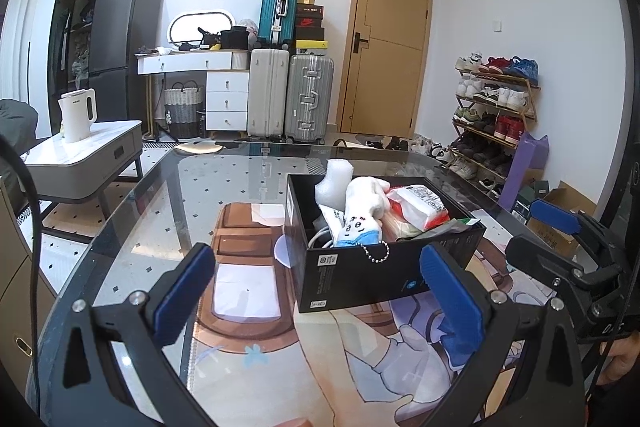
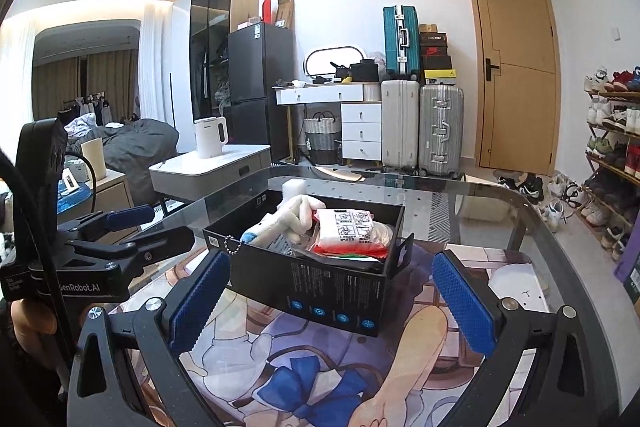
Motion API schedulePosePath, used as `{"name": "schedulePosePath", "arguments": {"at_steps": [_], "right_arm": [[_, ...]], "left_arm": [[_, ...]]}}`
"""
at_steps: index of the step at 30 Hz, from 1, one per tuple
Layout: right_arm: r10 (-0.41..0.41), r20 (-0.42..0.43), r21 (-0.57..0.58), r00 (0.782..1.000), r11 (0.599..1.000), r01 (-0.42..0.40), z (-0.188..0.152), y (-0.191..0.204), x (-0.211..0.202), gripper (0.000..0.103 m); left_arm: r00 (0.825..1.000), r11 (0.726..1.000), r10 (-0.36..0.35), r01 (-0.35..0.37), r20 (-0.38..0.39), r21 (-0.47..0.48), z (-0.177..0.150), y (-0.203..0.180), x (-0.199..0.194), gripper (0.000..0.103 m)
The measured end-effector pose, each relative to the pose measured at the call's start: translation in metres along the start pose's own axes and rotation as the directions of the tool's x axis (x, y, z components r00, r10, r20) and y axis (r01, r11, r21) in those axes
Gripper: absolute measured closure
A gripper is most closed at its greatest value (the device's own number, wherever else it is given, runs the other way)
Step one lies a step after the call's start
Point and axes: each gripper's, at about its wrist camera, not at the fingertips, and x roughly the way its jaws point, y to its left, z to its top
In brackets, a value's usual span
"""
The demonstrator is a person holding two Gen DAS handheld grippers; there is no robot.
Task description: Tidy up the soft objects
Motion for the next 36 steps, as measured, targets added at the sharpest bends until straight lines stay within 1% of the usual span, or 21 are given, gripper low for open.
{"name": "schedulePosePath", "arguments": {"at_steps": [28, 36], "right_arm": [[0.001, -0.002, 0.003, 1.000, 1.000, -0.001, 0.0002, 0.0024, 0.0015, 0.000], [0.005, -0.004, 0.004, 1.000, 1.000, -0.005, -0.0003, 0.0031, 0.0024, 0.000]], "left_arm": [[1.000, 1.000, 0.005, -0.004, 0.009, -0.008, -0.0006, 0.0026, -0.0043, 0.000], [1.000, 1.000, 0.021, -0.021, 0.018, -0.004, 0.0035, 0.0019, -0.0081, 0.000]]}}
